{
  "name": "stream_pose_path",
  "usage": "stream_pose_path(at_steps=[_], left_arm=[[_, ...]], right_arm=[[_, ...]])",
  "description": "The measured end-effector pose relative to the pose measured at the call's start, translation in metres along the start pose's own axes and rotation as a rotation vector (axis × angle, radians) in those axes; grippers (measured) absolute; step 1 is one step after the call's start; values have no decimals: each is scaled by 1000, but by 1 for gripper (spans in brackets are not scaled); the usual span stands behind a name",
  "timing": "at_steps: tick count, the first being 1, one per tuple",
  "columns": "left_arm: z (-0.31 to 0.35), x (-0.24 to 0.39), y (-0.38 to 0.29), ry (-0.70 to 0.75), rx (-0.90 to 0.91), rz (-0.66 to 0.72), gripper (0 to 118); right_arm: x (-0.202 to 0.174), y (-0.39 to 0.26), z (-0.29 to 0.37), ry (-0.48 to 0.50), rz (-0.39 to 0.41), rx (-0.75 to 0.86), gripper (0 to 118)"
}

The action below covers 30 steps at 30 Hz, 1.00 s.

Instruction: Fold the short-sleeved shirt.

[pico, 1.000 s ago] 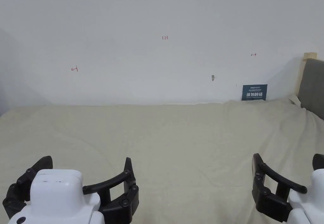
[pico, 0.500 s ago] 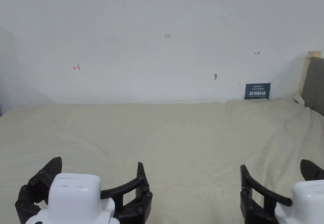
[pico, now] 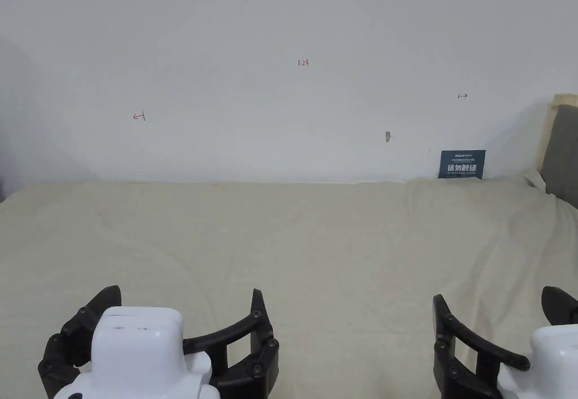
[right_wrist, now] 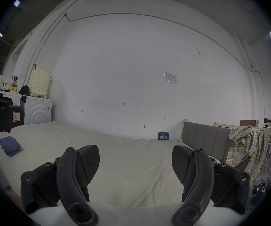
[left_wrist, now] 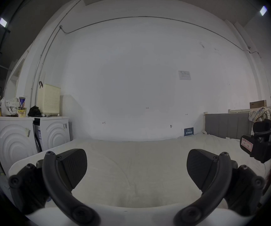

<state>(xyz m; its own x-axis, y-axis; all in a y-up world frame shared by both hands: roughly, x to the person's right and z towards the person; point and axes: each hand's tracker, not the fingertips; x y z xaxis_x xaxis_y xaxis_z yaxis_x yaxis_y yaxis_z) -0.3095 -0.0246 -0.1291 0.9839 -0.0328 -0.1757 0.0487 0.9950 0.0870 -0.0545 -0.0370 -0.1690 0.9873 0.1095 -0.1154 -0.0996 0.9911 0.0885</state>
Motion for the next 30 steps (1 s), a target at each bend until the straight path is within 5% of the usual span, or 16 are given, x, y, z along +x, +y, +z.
stream_pose_path(at_steps=[9,30], left_arm=[[-10,-5,-2,5,-108,121,118],[-12,-2,-1,63,-110,95,118]], right_arm=[[-7,-2,1,10,8,-14,94],[-9,-2,-4,31,-20,-55,94]])
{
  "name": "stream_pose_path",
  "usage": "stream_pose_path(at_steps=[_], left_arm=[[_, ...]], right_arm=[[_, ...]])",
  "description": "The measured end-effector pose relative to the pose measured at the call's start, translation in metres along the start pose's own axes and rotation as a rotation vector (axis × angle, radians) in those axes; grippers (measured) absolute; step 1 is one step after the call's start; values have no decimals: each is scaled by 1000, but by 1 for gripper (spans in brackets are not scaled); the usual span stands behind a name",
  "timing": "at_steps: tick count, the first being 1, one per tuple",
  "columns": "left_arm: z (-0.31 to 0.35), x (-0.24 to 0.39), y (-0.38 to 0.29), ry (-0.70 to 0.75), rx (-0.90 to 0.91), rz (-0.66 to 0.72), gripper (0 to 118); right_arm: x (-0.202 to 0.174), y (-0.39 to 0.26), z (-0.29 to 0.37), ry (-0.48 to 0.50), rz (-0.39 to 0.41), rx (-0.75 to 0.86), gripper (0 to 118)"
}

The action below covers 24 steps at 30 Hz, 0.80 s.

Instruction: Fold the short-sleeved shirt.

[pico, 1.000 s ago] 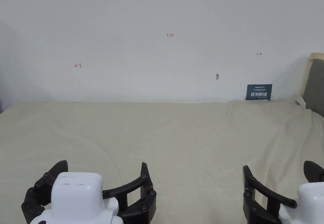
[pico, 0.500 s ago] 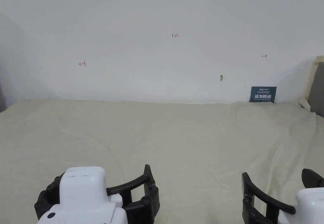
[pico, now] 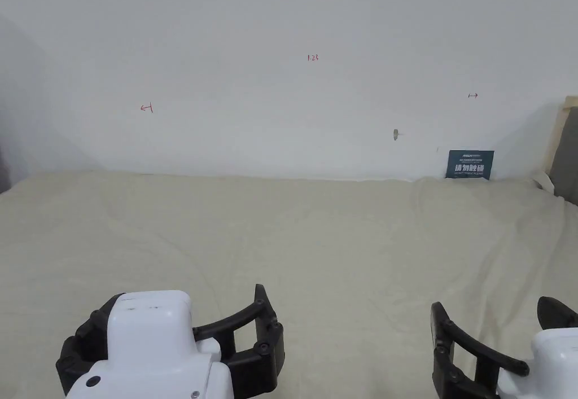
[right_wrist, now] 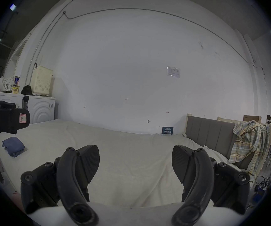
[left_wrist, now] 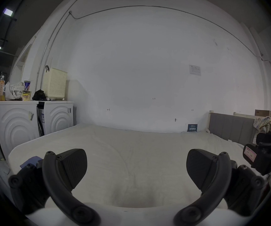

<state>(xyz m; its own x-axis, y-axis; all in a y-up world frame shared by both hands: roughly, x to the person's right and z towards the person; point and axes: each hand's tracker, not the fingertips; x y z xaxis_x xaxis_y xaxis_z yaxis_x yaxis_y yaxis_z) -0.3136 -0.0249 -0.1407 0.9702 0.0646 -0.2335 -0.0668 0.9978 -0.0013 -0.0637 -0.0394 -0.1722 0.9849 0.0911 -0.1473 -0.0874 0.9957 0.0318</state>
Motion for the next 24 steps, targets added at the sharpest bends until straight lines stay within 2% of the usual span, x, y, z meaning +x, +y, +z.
stream_pose_path(at_steps=[5,8,24], left_arm=[[-1,-3,1,-31,-5,4,118],[-1,0,1,-13,4,-28,118],[-1,-6,6,-6,2,-8,118]], right_arm=[[1,0,0,-6,-4,3,94],[1,-1,0,-2,-7,3,94],[2,0,-3,-14,-7,-1,94]])
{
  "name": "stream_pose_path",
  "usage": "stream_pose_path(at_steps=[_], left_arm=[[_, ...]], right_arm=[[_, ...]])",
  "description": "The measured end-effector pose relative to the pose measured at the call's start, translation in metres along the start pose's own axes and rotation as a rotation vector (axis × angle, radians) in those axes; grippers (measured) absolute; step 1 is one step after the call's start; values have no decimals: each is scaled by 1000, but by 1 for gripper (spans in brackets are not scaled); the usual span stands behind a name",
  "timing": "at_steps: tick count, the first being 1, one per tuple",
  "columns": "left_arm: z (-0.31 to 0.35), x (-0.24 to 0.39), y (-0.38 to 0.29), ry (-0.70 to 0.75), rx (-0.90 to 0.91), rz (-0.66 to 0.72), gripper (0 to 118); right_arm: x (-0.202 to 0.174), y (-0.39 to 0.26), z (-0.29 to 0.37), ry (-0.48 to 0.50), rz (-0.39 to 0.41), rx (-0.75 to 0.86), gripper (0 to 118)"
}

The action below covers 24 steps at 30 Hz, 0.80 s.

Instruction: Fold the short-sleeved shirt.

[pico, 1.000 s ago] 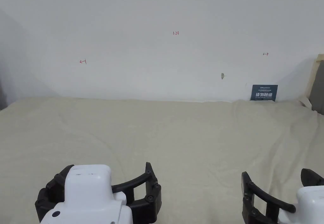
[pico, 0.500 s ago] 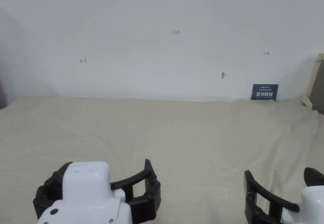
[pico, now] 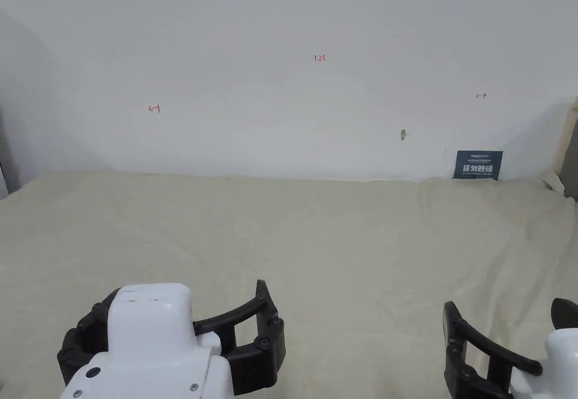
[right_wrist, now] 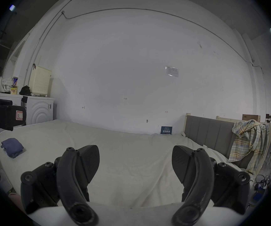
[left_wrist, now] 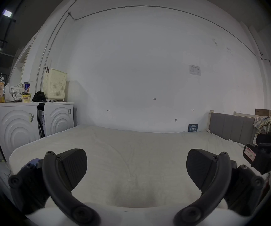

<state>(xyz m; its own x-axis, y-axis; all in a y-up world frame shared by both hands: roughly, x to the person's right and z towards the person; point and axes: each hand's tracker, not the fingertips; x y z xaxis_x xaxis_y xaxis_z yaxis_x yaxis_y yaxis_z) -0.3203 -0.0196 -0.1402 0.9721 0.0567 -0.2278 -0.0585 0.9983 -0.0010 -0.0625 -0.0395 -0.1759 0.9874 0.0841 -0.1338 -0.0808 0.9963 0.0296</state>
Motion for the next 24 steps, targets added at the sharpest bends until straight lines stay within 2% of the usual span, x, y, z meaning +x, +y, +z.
stream_pose_path(at_steps=[24], left_arm=[[-1,3,-2,-12,-10,-23,118]], right_arm=[[-5,1,1,20,24,-4,94]])
